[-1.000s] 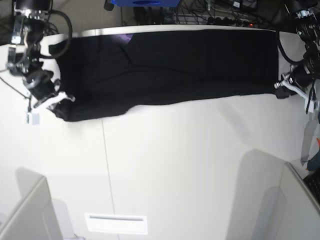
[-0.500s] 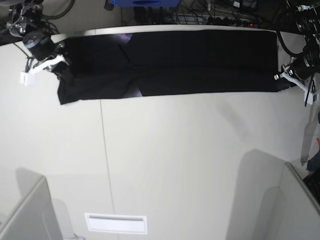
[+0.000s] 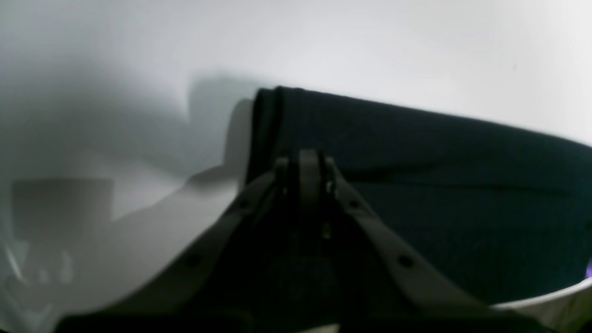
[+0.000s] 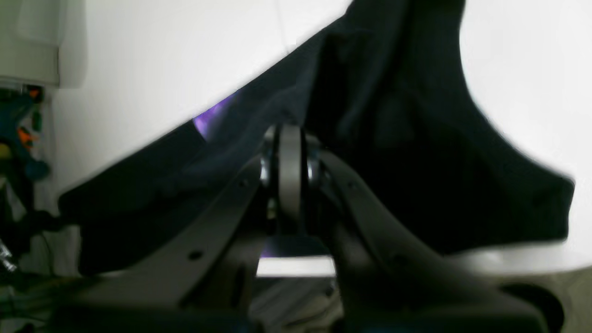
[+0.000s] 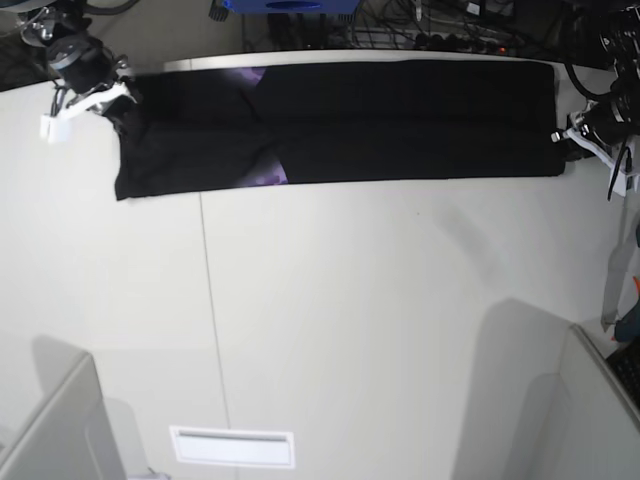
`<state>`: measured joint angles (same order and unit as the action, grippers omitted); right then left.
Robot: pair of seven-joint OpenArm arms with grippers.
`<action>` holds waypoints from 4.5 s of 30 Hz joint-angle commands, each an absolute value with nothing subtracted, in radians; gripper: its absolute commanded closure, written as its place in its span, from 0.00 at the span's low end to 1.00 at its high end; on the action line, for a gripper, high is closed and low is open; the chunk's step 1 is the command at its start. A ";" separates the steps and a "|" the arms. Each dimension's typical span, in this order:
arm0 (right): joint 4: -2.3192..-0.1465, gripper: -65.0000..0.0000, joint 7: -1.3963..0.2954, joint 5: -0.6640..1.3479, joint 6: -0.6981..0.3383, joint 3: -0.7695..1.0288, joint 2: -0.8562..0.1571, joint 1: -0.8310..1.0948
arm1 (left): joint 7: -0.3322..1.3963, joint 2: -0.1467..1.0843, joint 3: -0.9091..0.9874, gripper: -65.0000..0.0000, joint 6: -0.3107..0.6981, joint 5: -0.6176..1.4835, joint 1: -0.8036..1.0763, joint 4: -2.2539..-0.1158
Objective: Fold the T-shirt properly
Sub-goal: 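Release the folded sides and reposition both grippers on the strip, then grasp the hem end of the strip with the left gripper, then fold the hem end over toward the right gripper with the left gripper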
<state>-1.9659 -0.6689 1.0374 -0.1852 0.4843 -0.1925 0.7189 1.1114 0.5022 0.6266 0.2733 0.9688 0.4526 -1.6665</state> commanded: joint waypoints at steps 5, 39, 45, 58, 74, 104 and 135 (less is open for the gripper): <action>-1.975 1.00 -0.648 0.958 -0.203 0.498 -0.147 0.725 | 1.096 0.519 0.599 1.00 0.278 0.975 0.461 -1.679; -1.557 1.00 -0.800 0.897 -0.344 0.526 -0.140 0.360 | 1.092 0.291 0.510 1.00 0.275 0.639 0.467 -1.747; -1.514 1.00 -0.740 0.691 -0.346 0.530 -0.119 0.288 | 1.092 0.263 0.489 1.00 0.275 0.518 0.334 -1.583; -1.452 1.00 -0.750 0.690 -0.315 0.536 -0.117 0.077 | 1.202 0.269 0.490 1.00 0.274 0.510 -0.016 -1.480; -1.859 1.00 -0.944 0.728 -0.410 0.527 -0.082 0.177 | 1.211 0.225 0.789 0.57 0.278 0.702 0.107 -1.814; -1.862 1.00 -0.941 0.733 -0.412 0.529 -0.082 0.234 | 0.928 0.338 0.561 1.00 0.278 0.711 0.077 -1.365; -1.862 1.00 -0.943 0.733 -0.412 0.532 -0.084 0.239 | 0.937 -0.019 0.035 1.00 0.131 0.375 0.048 -1.633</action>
<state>-1.8431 -0.9623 0.7158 -0.4049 0.5243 -0.0711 0.2470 0.9497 -0.0158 0.0360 0.1268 0.3634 0.0631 -1.6161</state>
